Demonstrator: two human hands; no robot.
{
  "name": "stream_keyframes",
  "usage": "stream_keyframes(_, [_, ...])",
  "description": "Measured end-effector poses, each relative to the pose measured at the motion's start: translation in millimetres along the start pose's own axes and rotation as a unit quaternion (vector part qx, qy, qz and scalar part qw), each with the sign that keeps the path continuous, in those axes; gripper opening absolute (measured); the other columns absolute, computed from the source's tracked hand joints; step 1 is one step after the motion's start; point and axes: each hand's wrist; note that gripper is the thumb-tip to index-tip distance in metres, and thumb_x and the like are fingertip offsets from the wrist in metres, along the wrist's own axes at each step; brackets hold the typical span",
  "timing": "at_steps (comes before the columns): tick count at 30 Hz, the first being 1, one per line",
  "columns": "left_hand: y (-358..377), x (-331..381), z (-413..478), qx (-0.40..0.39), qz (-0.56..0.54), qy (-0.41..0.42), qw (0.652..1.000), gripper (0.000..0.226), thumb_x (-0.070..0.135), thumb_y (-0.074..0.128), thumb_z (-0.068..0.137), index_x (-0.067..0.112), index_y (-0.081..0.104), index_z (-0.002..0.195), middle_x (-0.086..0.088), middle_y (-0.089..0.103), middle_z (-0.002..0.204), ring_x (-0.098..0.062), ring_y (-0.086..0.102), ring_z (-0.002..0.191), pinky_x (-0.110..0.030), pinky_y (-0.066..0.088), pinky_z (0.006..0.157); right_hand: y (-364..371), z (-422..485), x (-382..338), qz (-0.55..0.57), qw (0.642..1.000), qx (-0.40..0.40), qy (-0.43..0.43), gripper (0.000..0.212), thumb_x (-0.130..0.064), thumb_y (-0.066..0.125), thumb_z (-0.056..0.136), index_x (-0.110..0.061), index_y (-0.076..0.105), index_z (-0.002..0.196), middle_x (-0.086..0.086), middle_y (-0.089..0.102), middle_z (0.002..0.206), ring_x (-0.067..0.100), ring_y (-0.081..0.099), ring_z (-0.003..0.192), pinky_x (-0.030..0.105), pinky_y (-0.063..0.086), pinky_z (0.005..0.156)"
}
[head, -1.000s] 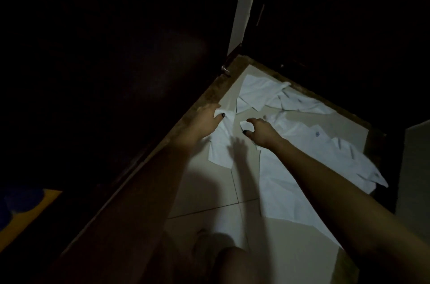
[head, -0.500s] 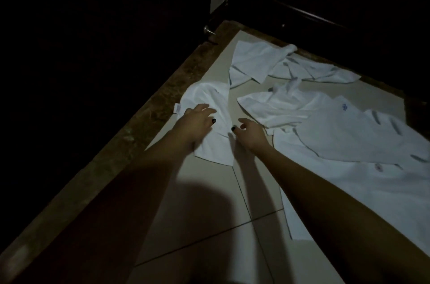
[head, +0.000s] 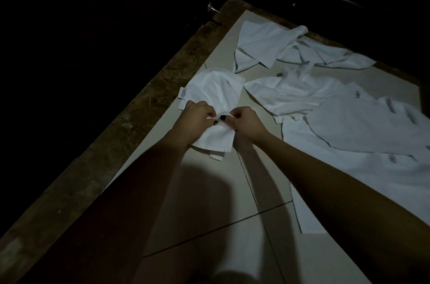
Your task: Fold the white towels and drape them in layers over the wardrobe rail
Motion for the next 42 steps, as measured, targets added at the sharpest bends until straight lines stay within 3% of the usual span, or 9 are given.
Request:
stream_keyframes(5, [-74,42,-12,0.024,-0.129,-0.001,0.991,0.011,0.011,0.064,0.087,0.01,0.072,0.08,-0.009,0.07,0.083,-0.022,0.062,0.082,-0.031,0.046,0.074,-56,-20,-56,-0.012,1.0,-0.008,-0.023,0.041,-0.022,0.058,0.096,-0.01,0.042,0.06,0.006,0.038,0.058,0.011,0.034,0.051,0.016,0.028,0.046])
stream_keyframes(8, [-146,78,-18,0.035,-0.151,-0.004,0.988,0.013,0.007,0.062,0.09,0.003,0.074,0.087,-0.012,0.07,0.087,-0.018,0.06,0.083,-0.023,0.04,0.072,-95,-40,-106,-0.014,0.999,0.007,-0.035,0.041,-0.023,0.052,0.099,-0.014,0.04,0.061,0.001,0.041,0.059,0.01,0.037,0.054,0.016,0.028,0.048])
stream_keyframes(15, [-346,172,-40,0.06,-0.146,-0.028,0.987,0.014,0.031,0.058,0.088,0.027,0.072,0.089,-0.003,0.068,0.091,-0.015,0.063,0.083,-0.033,0.052,0.082,-225,-107,-280,-0.029,0.998,0.014,-0.054,0.036,-0.024,0.049,0.1,-0.018,0.046,0.065,-0.003,0.046,0.065,0.01,0.041,0.062,0.027,0.031,0.056])
stream_keyframes(18, [-443,222,-55,0.066,-0.14,-0.027,0.988,0.012,0.027,0.061,0.09,0.025,0.072,0.091,0.005,0.07,0.088,-0.014,0.064,0.084,-0.032,0.05,0.079,-289,-141,-357,-0.034,0.997,0.026,-0.057,0.034,-0.029,0.053,0.098,-0.016,0.05,0.067,-0.004,0.047,0.065,0.009,0.042,0.06,0.025,0.03,0.052])
stream_keyframes(24, [-621,297,-57,0.06,-0.128,-0.017,0.99,0.015,0.037,0.06,0.088,0.043,0.062,0.075,0.012,0.068,0.077,-0.012,0.065,0.079,-0.035,0.051,0.077,-409,-185,-507,-0.043,0.996,0.018,-0.078,0.045,-0.037,0.063,0.093,-0.02,0.042,0.056,-0.006,0.041,0.056,0.007,0.037,0.051,0.022,0.026,0.048])
stream_keyframes(30, [-738,346,-42,0.044,-0.128,0.008,0.991,0.012,0.029,0.054,0.094,0.028,0.061,0.085,0.006,0.065,0.082,-0.018,0.062,0.08,-0.043,0.054,0.076,-494,-202,-596,-0.101,0.994,-0.023,-0.038,0.032,-0.026,0.058,0.096,-0.013,0.05,0.068,0.001,0.047,0.065,0.015,0.045,0.061,0.027,0.03,0.053])
stream_keyframes(34, [-794,378,-39,0.04,-0.086,0.009,0.995,0.01,0.035,0.055,0.093,0.035,0.061,0.085,0.009,0.066,0.081,-0.015,0.063,0.078,-0.038,0.053,0.073,-537,-217,-629,-0.073,0.996,0.042,-0.026,0.026,-0.025,0.063,0.093,-0.008,0.061,0.074,0.001,0.054,0.066,0.012,0.048,0.06,0.025,0.033,0.053])
stream_keyframes(39, [-856,424,-34,0.081,-0.106,0.029,0.991,0.012,0.025,0.057,0.095,0.021,0.064,0.087,0.003,0.066,0.081,-0.016,0.062,0.078,-0.036,0.049,0.072,-580,-230,-674,-0.033,0.991,0.123,-0.051,0.022,-0.018,0.052,0.099,-0.006,0.069,0.092,0.001,0.062,0.076,0.004,0.051,0.062,0.011,0.035,0.048])
stream_keyframes(42, [-890,445,-45,0.097,-0.118,0.055,0.987,0.012,0.021,0.055,0.095,0.02,0.063,0.087,0.004,0.065,0.079,-0.014,0.061,0.075,-0.033,0.047,0.07,-604,-242,-691,0.006,0.982,0.173,-0.081,0.02,-0.022,0.059,0.096,-0.01,0.069,0.083,-0.005,0.06,0.068,0.002,0.05,0.059,0.011,0.035,0.047])
Point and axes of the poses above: each hand's wrist, its own z-axis towards the middle knuckle, its own y-axis out of the palm, x = y × z
